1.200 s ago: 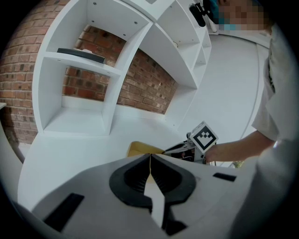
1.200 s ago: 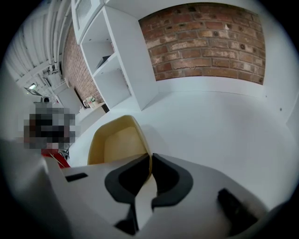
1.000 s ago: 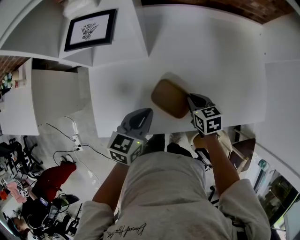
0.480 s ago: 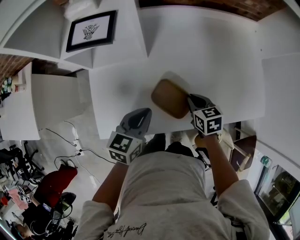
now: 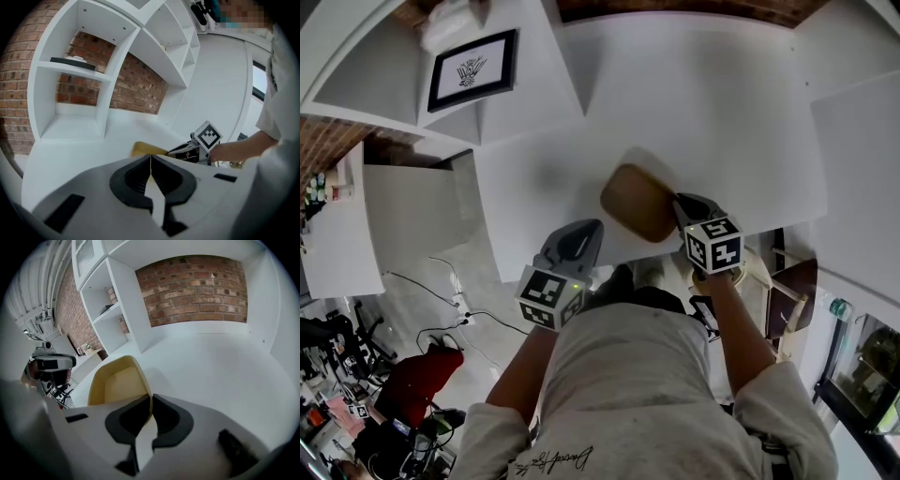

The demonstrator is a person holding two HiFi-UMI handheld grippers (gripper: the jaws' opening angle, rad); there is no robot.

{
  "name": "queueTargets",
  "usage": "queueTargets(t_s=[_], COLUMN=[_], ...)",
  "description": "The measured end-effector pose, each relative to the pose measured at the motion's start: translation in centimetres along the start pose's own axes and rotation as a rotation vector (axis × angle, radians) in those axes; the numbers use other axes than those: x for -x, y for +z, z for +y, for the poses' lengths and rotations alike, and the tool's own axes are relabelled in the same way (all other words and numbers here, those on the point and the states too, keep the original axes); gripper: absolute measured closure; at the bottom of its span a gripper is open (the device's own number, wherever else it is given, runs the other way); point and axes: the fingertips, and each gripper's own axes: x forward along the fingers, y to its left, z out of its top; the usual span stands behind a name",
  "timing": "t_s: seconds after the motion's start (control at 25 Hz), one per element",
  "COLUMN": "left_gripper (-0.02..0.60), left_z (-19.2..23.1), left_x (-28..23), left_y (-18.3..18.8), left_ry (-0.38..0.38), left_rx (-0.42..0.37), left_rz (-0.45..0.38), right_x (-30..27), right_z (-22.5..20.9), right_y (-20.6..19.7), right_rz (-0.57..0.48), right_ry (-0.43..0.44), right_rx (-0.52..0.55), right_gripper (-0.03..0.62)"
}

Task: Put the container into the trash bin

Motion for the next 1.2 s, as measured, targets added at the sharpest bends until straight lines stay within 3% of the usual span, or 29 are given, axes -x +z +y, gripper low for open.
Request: queueTargets(t_s=[0.52, 1.2], left_gripper=[0.563, 0.563], left_z=[-5.7, -18.5], left_x=[0.3, 1.3], left_y=[-1.2, -6.0], left_ry=[-0.061, -0.143], left_rx=[-0.069, -0.140], left_rz=[0.020, 0.047], right_x=[5.4, 17.2], right_z=[-0.8, -2.4], right_y=[-4.4, -15.7], right_rz=[-0.032, -0.054], right_ry=[-0.042, -0.112], right_rx=[-0.065, -0.155], right_gripper=[0.554, 0.554])
